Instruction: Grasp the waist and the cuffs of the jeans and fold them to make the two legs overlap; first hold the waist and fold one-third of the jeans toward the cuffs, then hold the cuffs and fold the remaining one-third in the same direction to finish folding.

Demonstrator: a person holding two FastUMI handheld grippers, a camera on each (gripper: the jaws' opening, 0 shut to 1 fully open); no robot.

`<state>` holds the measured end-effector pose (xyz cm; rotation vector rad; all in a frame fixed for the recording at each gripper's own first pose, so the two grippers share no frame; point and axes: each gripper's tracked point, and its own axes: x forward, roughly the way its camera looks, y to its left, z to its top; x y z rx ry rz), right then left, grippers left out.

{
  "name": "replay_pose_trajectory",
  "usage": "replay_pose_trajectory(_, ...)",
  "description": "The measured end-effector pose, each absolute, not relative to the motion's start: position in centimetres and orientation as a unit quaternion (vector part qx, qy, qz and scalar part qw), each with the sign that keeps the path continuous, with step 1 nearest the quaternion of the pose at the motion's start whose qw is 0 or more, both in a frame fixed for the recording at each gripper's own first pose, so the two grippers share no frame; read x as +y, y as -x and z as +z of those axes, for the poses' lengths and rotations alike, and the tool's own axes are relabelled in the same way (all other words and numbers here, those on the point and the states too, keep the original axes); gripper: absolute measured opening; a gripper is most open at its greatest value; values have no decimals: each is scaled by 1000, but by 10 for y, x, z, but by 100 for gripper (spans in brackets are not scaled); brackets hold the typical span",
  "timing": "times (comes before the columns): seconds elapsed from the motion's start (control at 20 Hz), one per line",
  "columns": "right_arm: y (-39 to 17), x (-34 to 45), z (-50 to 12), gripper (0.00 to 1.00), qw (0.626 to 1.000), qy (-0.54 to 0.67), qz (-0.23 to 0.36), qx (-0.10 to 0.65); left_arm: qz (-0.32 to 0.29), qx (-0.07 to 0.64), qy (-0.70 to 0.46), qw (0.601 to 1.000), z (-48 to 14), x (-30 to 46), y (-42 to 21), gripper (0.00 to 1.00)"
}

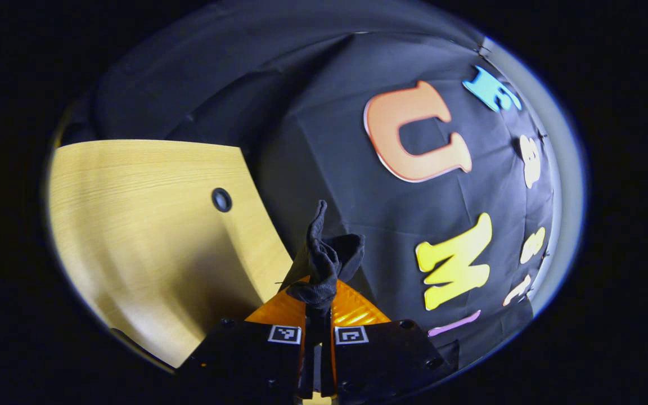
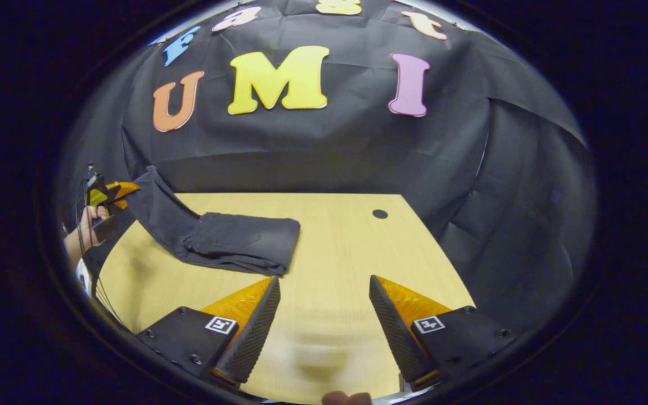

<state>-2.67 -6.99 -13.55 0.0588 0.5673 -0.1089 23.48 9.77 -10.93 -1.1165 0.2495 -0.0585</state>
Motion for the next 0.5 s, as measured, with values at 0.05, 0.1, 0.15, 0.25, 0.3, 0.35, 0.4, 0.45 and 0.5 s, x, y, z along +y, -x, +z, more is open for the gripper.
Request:
replay_pose_trajectory(0.05,27,-76,-133,99,959,-33,-57,275,-32,120,516,848,-103,85,-237,8)
replay_pose_trajectory(0.1,30,-79,-132,99,960,-34,-58,271,-36,123,503,855,-97,76,-236,8)
replay_pose_trajectory(0.15,32,-85,-132,98,961,-34,-59,269,-42,126,492,861,-92,64,-235,8)
replay_pose_trajectory(0.25,38,-97,-134,98,962,-32,-58,265,-54,135,473,869,-84,35,-237,8)
replay_pose_trajectory(0.3,40,-101,-136,98,962,-33,-55,264,-60,140,466,872,-79,21,-237,8)
replay_pose_trajectory(0.35,42,-106,-137,98,963,-34,-55,263,-63,144,457,875,-76,7,-237,8)
replay_pose_trajectory(0.4,44,-111,-138,98,963,-37,-54,262,-69,149,446,880,-75,-10,-237,8)
replay_pose_trajectory(0.45,45,-116,-139,98,963,-43,-54,260,-75,154,432,885,-75,-26,-235,8)
replay_pose_trajectory(0.5,46,-122,-142,96,962,-50,-54,261,-82,161,418,891,-76,-42,-234,8)
